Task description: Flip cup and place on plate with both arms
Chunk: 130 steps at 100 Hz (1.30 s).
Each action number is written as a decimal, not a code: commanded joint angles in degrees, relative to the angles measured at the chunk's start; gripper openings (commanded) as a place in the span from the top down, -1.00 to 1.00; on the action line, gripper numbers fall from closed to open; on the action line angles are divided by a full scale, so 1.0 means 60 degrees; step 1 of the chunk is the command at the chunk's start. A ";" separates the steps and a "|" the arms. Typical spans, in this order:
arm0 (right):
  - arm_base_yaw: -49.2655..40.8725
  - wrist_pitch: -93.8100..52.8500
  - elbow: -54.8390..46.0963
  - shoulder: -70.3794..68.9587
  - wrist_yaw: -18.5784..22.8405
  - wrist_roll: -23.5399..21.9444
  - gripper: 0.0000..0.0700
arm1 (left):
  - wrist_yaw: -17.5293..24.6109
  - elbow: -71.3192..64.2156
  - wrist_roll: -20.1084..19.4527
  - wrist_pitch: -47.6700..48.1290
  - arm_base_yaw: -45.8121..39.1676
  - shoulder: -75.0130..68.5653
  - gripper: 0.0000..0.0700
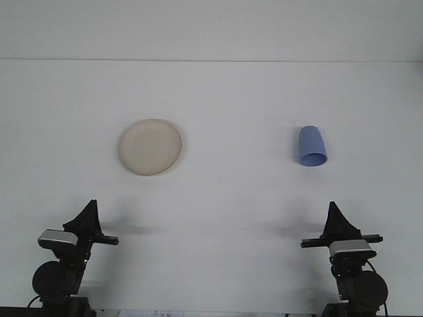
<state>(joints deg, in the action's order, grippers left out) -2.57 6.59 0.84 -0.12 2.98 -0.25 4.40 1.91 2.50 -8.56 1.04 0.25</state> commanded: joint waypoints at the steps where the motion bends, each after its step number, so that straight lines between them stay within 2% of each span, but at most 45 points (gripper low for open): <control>1: 0.0004 0.0113 -0.0022 0.0007 0.0004 -0.0062 1.00 | 0.0015 -0.0186 0.0055 -0.0091 0.0000 -0.0011 0.96; 21: -0.0007 0.0514 -0.0011 0.0011 0.0007 -0.0084 1.00 | 0.0015 -0.0186 0.0055 -0.0091 0.0000 -0.0011 0.96; 28: -0.0011 0.0736 0.0157 0.0007 0.0004 -0.0346 1.00 | 0.0015 -0.0186 0.0055 -0.0091 0.0000 -0.0011 0.96; 48: -0.0007 -0.0550 0.1810 -0.0597 -0.0211 -0.0714 1.00 | 0.0015 -0.0186 0.0055 -0.0091 0.0000 -0.0011 0.96; 57: -0.0007 -0.1749 0.2903 -0.1563 -0.0499 -0.0714 1.00 | 0.0015 -0.0186 0.0055 -0.0091 0.0000 -0.0011 0.96; 80: -0.0015 -0.5140 0.6353 -0.5184 -0.0390 -0.0645 1.00 | 0.0015 -0.0186 0.0055 -0.0091 0.0000 -0.0011 0.96; 88: -0.0018 -0.5519 0.7144 -0.6142 -0.0346 -0.0641 1.00 | 0.0015 -0.0186 0.0055 -0.0091 0.0000 -0.0011 0.96; 100: -0.0015 -0.5249 0.7745 -0.7308 0.0106 -0.0718 0.98 | 0.0015 -0.0186 0.0055 -0.0091 0.0000 -0.0011 0.96; 103: -0.0015 -0.5158 0.7766 -0.7464 0.0178 -0.0812 0.90 | 0.0015 -0.0186 0.0055 -0.0091 0.0000 -0.0011 0.96; 106: -0.0015 -0.5082 0.7770 -0.7654 0.0229 -0.0860 0.74 | 0.0015 -0.0186 0.0055 -0.0091 0.0000 -0.0011 0.96; 119: -0.0040 -0.5027 0.7766 -0.8466 0.0164 -0.1253 -0.23 | 0.0015 -0.0186 0.0055 -0.0091 0.0000 -0.0011 0.96; 124: -0.0109 -0.4947 0.7763 -0.8732 0.0058 -0.1348 -0.39 | 0.0015 -0.0186 0.0055 -0.0091 0.0000 -0.0011 0.96; 130: -0.0299 -0.4783 0.7756 -0.9111 -0.0182 -0.1333 -0.40 | 0.0015 -0.0186 0.0055 -0.0091 0.0000 -0.0011 0.96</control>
<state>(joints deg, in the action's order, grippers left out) -3.46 -23.35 46.85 -53.01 2.70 -6.94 4.40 1.91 2.52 -8.56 1.04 0.25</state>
